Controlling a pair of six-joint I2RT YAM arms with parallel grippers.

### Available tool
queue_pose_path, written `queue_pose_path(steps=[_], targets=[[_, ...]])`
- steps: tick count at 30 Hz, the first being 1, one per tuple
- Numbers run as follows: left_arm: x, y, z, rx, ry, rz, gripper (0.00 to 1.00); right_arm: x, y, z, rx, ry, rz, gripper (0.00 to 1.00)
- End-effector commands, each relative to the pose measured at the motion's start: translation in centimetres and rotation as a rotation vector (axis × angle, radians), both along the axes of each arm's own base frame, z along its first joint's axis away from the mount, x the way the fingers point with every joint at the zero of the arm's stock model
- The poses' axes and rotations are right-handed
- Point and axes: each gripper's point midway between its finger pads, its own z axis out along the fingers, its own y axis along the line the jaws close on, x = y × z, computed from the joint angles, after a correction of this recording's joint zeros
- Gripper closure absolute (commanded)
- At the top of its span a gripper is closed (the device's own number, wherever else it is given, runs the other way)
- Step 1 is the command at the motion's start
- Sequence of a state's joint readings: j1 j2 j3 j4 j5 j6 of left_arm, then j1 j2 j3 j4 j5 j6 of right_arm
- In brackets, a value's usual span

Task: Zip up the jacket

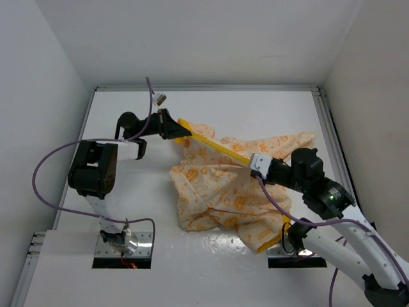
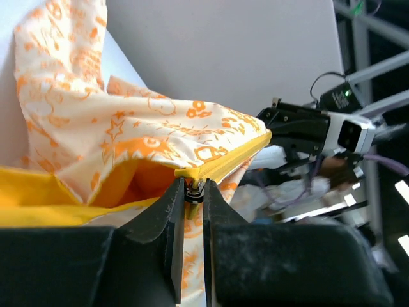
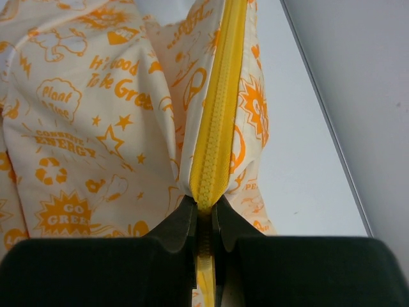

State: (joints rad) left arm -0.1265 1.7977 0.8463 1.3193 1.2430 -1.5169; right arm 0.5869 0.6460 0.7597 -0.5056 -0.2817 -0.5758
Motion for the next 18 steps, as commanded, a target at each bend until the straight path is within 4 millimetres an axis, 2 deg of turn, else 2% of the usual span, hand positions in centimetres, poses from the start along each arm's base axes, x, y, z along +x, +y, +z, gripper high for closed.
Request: queue_pose_path(steps=[1, 2, 3, 4, 5, 6, 7, 8, 10, 11, 12, 13, 14, 15, 16, 17, 18], targets=[[6.7, 5.7, 3.0, 0.027, -0.279, 0.272, 1.0, 0.8, -1.6, 0.4, 0.008, -0.027, -0.092, 1.0], [7.5, 6.2, 2.4, 0.064, -0.288, 0.283, 1.0, 1.1, -1.7, 0.5, 0.015, -0.034, -0.101, 1.0], [8.3, 6.8, 3.9, 0.079, -0.352, 0.301, 1.0, 1.8, -2.1, 0.0, 0.006, -0.032, -0.136, 1.0], [8.6, 6.8, 4.1, 0.097, -0.381, 0.292, 1.0, 2.3, -2.3, 0.0, 0.006, -0.039, -0.162, 1.0], [9.2, 6.9, 4.5, 0.133, -0.467, 0.303, 1.0, 3.3, -2.4, 0.1, 0.022, -0.038, -0.205, 0.89], [10.1, 7.1, 4.0, 0.16, -0.427, 0.325, 1.0, 4.4, -3.1, 0.9, 0.046, -0.052, -0.286, 0.81], [10.6, 7.3, 4.8, 0.181, -0.463, 0.346, 1.0, 5.7, -3.2, 0.0, 0.025, -0.019, -0.334, 0.67], [11.9, 6.8, 5.5, 0.227, -0.511, 0.367, 1.0, 7.7, -4.2, 1.7, 0.08, -0.045, -0.447, 0.37], [13.0, 6.2, 7.2, 0.26, -0.583, 0.387, 1.0, 8.9, -4.7, 2.0, 0.097, -0.026, -0.51, 0.18], [13.9, 6.2, 9.0, 0.266, -0.629, 0.432, 1.0, 9.3, -4.9, 2.7, 0.147, -0.008, -0.54, 0.08], [14.5, 6.0, 9.2, 0.266, -0.629, 0.451, 1.0, 9.5, -4.8, 3.5, 0.168, -0.013, -0.542, 0.05], [14.8, 6.1, 9.5, 0.276, -0.628, 0.464, 0.95, 9.5, -4.7, 3.6, 0.191, 0.019, -0.543, 0.04], [14.9, 6.1, 10.3, 0.272, -0.646, 0.467, 0.8, 9.4, -5.0, 3.5, 0.19, 0.039, -0.551, 0.01], [14.9, 5.7, 9.1, 0.295, -0.574, 0.444, 0.41, 9.3, -5.0, 4.1, 0.206, 0.041, -0.55, 0.0], [15.1, 5.7, 8.3, 0.319, -0.524, 0.431, 0.12, 9.3, -5.4, 4.5, 0.231, 0.056, -0.569, 0.0], [15.5, 6.0, 8.9, 0.36, -0.555, 0.438, 0.0, 8.6, -5.2, 4.5, 0.242, 0.085, -0.553, 0.0], [15.2, 6.4, 6.5, 0.433, -0.418, 0.429, 0.0, 8.3, -5.7, 4.7, 0.247, 0.095, -0.562, 0.0]])
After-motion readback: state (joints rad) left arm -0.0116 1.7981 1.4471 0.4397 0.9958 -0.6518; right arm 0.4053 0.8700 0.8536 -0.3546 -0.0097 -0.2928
